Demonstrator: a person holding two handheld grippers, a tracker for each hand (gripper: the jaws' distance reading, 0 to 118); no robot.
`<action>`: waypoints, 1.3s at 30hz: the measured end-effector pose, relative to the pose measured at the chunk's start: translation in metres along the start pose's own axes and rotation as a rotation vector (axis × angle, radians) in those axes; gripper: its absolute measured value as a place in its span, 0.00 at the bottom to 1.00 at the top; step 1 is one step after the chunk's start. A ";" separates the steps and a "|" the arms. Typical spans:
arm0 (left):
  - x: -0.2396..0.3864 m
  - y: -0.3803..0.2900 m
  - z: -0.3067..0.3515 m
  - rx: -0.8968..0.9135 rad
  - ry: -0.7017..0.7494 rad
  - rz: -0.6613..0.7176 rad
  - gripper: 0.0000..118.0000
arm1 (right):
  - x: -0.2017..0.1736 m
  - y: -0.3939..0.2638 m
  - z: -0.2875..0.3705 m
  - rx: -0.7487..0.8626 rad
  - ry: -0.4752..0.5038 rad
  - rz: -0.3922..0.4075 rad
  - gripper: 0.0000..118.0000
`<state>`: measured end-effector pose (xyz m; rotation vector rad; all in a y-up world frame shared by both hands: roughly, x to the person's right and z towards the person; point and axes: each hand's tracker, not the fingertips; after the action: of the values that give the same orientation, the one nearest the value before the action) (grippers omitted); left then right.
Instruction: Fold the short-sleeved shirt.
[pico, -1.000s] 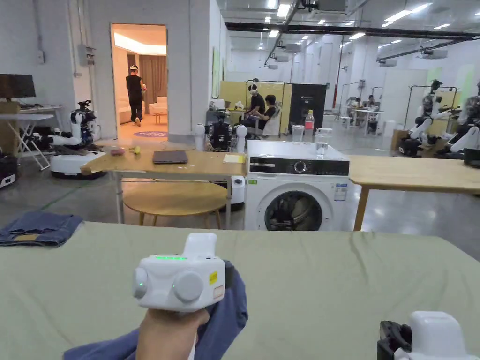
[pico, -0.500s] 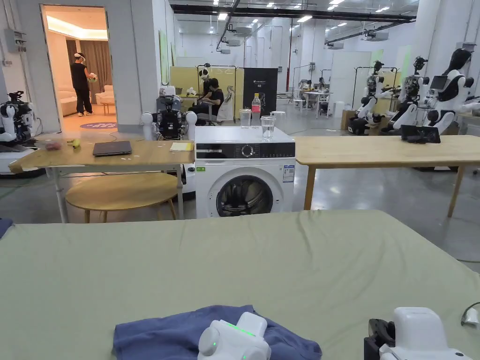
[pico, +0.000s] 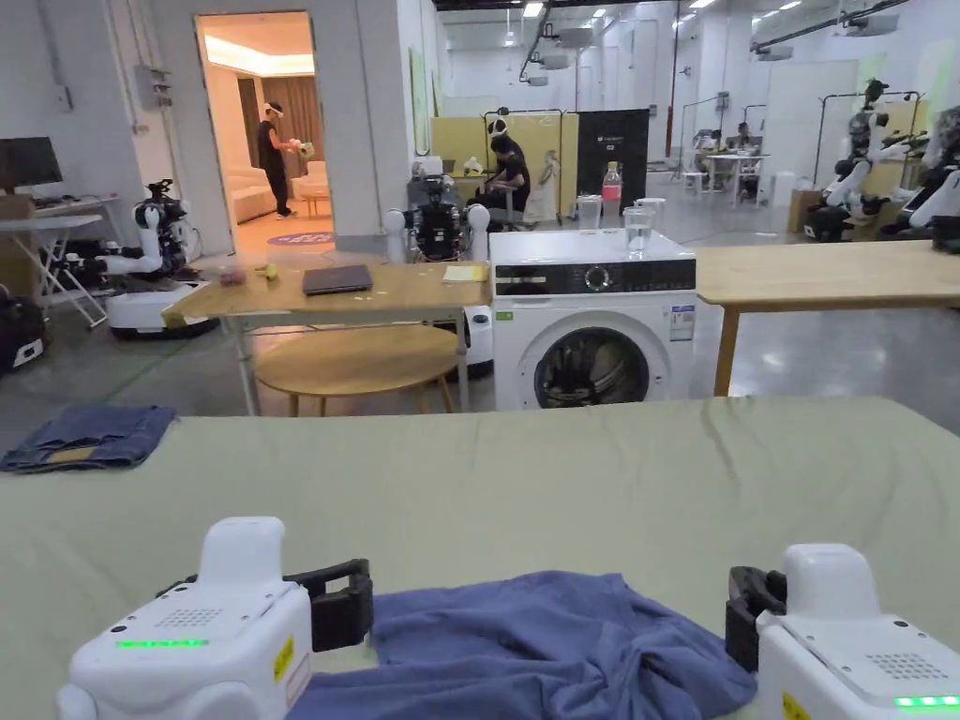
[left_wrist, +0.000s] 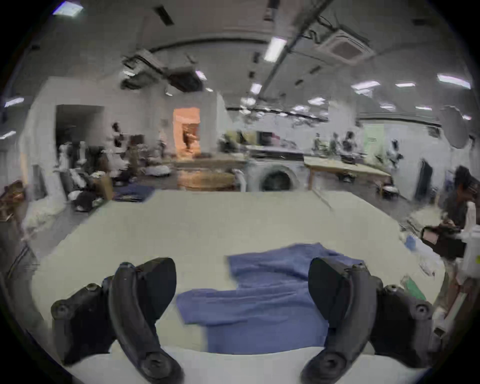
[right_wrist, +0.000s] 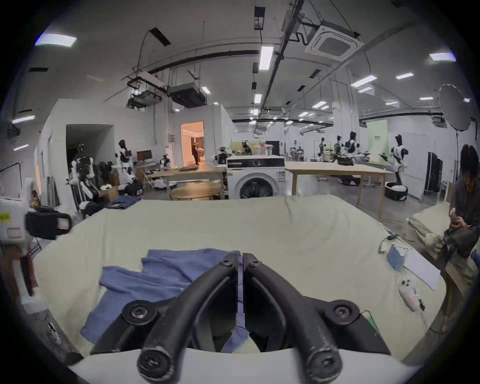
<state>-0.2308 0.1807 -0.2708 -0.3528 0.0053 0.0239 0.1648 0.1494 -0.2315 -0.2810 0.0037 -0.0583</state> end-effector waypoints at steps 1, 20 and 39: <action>-0.018 -0.004 0.004 0.003 0.033 -0.036 0.84 | -0.005 0.001 -0.001 0.002 0.009 -0.005 0.02; -0.099 -0.068 -0.206 -0.498 0.134 -0.031 0.00 | -0.002 -0.016 -0.033 -0.087 0.009 0.021 0.02; -0.025 -0.093 -0.213 -0.716 0.083 -0.163 0.00 | 0.070 -0.052 -0.110 -0.307 -0.118 0.021 0.02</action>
<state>-0.2539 0.0188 -0.4381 -1.0692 0.0515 -0.1541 0.2308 0.0649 -0.3226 -0.5911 -0.1019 -0.0203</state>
